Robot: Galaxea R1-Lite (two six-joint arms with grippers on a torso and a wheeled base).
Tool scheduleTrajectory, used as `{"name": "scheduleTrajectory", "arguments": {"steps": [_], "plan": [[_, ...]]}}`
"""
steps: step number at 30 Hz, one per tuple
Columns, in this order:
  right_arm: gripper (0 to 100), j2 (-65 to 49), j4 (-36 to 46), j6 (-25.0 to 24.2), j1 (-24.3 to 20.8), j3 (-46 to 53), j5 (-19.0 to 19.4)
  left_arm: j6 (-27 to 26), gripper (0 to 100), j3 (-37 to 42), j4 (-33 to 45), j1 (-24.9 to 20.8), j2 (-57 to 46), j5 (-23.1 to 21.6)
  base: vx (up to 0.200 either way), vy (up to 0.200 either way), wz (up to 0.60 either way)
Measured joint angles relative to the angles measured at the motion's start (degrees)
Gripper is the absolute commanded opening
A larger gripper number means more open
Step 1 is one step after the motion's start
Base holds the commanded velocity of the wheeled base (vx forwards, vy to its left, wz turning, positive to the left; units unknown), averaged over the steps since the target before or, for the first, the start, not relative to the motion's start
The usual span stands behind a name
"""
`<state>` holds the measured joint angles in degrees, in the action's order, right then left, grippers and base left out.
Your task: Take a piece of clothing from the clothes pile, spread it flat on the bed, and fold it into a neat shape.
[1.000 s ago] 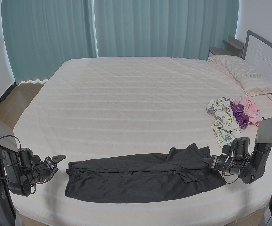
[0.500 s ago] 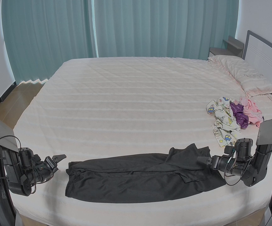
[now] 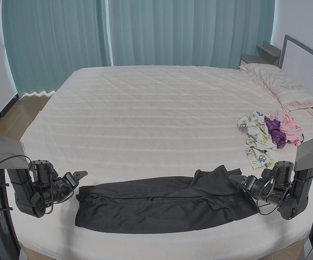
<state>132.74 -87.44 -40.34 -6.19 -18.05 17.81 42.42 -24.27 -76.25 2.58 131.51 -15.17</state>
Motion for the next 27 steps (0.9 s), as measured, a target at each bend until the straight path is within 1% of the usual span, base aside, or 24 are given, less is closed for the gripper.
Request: {"name": "scheduleTrajectory", "arguments": {"steps": [4,6,10,14,17,20,23,25,27], "plan": [[100,0.24,-1.35,-0.74,-0.06,1.74,-0.38,-0.57,100,-2.46,7.42,-2.96,-1.79,7.05,0.000,0.000,0.00],[100,0.35,-1.49,-0.96,-0.17,2.46,-0.57,-0.82,100,-2.99,8.97,-4.38,-2.38,8.39,0.000,0.000,0.00],[100,0.72,-1.54,-1.12,-0.98,3.71,-1.58,-0.49,100,-3.38,9.14,-6.11,-2.95,8.85,0.000,0.000,0.00],[100,1.49,-1.54,-0.99,-1.79,4.30,-1.83,1.97,100,-3.01,9.08,-6.41,-3.16,8.98,0.000,0.000,0.00],[100,1.96,-1.54,-0.99,-2.82,4.56,-1.94,3.32,100,-2.77,9.06,-6.57,-3.29,9.07,-0.200,0.000,0.00],[100,2.15,-1.56,-0.99,-3.43,4.72,-2.54,3.45,100,-2.68,9.03,-6.60,-3.36,9.09,-0.200,0.000,0.00],[100,2.21,-1.56,-1.05,-3.62,4.69,-4.64,3.43,100,-2.62,9.03,-6.61,-3.36,9.14,-0.200,0.000,0.00],[100,2.21,-1.56,-1.32,-3.64,4.36,-6.05,3.39,100,-2.57,9.03,-6.61,-3.36,9.16,0.000,0.000,0.00],[100,2.21,-1.56,-1.45,-3.64,4.11,-6.35,3.39,100,-2.57,9.03,-6.60,-3.36,9.18,0.000,0.000,0.00]]}}
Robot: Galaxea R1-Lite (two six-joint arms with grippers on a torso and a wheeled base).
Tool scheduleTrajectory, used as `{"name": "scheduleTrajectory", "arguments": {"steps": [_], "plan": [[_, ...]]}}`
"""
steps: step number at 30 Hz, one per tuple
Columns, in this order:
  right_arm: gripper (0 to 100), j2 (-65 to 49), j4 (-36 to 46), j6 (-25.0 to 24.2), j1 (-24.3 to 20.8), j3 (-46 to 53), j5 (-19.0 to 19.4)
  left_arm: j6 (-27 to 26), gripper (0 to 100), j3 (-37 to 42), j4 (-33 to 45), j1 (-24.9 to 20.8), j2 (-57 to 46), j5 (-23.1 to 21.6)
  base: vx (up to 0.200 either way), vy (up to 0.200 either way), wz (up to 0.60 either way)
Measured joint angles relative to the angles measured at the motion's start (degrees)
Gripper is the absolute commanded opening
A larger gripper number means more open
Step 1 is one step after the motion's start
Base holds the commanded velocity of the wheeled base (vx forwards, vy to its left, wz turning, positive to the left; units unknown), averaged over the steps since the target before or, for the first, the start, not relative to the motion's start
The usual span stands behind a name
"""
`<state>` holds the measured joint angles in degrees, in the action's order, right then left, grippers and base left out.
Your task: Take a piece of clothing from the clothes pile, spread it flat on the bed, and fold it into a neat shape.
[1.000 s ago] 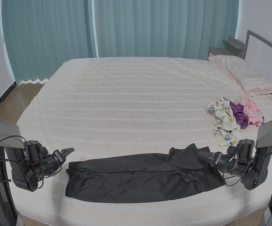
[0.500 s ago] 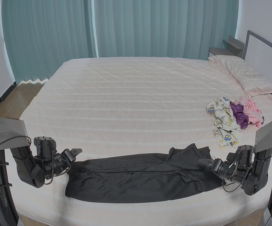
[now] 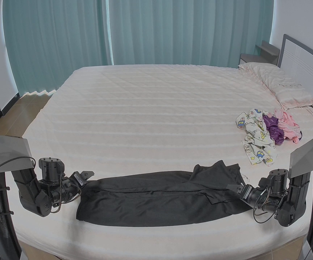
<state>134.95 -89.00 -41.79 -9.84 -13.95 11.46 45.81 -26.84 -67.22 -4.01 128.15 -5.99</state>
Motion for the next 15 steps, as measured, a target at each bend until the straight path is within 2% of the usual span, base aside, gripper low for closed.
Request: {"name": "scheduleTrajectory", "arguments": {"steps": [5,15], "plan": [[100,0.05,0.02,0.00,0.00,-0.41,-0.16,0.04,100,-0.68,-0.02,0.02,0.55,0.51,0.000,0.000,0.00],[100,0.30,0.02,-0.04,-0.02,-0.55,-0.16,-0.02,100,-4.38,-0.06,-0.43,4.29,7.27,0.000,0.000,0.00]]}}
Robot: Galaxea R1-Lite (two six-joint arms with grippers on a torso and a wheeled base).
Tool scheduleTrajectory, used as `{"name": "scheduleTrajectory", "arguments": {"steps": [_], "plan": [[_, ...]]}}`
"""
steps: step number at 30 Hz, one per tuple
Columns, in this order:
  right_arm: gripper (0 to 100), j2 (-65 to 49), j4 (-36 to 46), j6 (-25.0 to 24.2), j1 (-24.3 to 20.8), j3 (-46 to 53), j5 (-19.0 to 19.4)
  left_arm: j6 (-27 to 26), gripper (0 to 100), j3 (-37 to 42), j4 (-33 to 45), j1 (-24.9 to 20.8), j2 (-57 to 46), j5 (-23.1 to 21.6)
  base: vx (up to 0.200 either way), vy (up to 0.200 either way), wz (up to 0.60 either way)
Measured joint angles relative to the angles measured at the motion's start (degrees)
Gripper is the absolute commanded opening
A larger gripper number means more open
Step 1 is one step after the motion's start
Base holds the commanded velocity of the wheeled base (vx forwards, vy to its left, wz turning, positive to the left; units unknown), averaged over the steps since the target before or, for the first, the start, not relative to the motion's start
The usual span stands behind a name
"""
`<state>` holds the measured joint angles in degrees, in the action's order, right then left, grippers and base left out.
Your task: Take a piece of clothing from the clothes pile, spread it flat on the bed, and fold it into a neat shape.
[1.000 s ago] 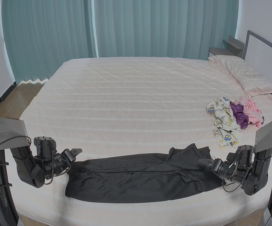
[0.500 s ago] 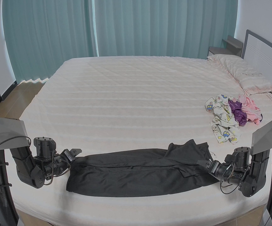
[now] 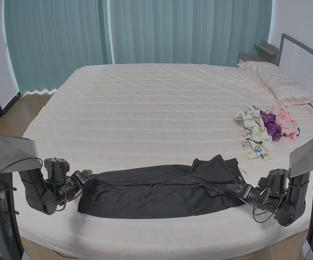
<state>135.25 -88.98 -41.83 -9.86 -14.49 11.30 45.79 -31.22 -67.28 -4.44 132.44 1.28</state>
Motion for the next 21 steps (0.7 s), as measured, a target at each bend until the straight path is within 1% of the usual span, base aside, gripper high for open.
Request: {"name": "scheduleTrajectory", "arguments": {"steps": [6,7,15,21], "plan": [[100,0.13,0.00,0.00,-0.02,-0.02,0.02,0.00,100,-0.30,0.00,-0.93,1.27,0.11,0.000,0.000,0.00],[100,0.13,0.00,0.00,-0.02,0.00,0.00,0.00,0,-0.33,0.00,-1.07,1.40,0.11,0.000,0.000,0.00],[100,0.13,0.00,0.06,0.00,0.00,0.02,0.00,0,-0.83,-0.02,-1.76,1.72,1.28,0.000,0.000,0.00],[100,0.13,0.00,0.06,-0.05,0.00,0.02,-0.02,0,-2.54,-0.24,-1.87,1.66,5.72,0.000,0.000,0.00]]}}
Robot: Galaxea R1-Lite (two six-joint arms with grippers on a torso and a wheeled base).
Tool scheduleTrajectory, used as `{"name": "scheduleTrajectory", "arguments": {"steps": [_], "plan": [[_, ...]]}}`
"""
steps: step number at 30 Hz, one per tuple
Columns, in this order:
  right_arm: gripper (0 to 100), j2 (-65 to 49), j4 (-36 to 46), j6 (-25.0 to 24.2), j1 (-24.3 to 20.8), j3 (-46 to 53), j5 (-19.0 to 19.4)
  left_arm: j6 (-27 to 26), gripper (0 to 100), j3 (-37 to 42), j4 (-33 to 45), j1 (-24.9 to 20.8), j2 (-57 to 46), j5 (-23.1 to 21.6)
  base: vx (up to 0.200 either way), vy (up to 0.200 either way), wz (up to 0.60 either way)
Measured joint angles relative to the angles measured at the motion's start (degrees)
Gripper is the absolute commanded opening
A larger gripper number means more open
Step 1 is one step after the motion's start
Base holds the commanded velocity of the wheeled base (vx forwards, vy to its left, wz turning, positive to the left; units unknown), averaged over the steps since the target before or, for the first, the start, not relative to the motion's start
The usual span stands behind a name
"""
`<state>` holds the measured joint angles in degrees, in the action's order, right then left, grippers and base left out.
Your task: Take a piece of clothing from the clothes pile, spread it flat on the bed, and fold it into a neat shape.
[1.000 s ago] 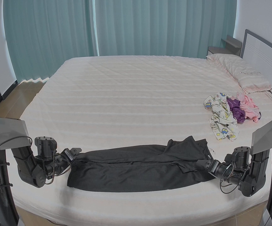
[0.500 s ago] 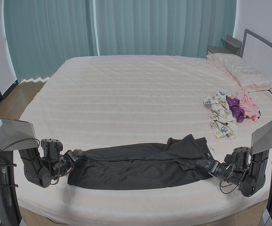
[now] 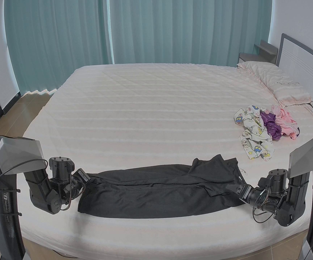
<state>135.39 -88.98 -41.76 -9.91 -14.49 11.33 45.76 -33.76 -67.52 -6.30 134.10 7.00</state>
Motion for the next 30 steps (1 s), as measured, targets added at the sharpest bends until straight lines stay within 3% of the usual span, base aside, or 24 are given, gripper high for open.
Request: {"name": "scheduleTrajectory", "arguments": {"steps": [16,25,30], "plan": [[100,0.00,0.02,-0.33,-0.11,-0.09,0.02,0.18,0,0.02,-11.11,0.02,-1.02,1.16,0.000,0.000,0.00],[100,-1.55,0.02,-10.37,-0.76,-2.84,-0.63,0.29,0,0.38,-12.92,0.07,-1.22,1.16,0.000,0.000,0.00],[100,-2.95,0.00,-11.50,-3.25,-4.35,-2.85,0.52,0,0.46,-13.10,0.07,-1.35,1.16,0.000,0.000,0.00]]}}
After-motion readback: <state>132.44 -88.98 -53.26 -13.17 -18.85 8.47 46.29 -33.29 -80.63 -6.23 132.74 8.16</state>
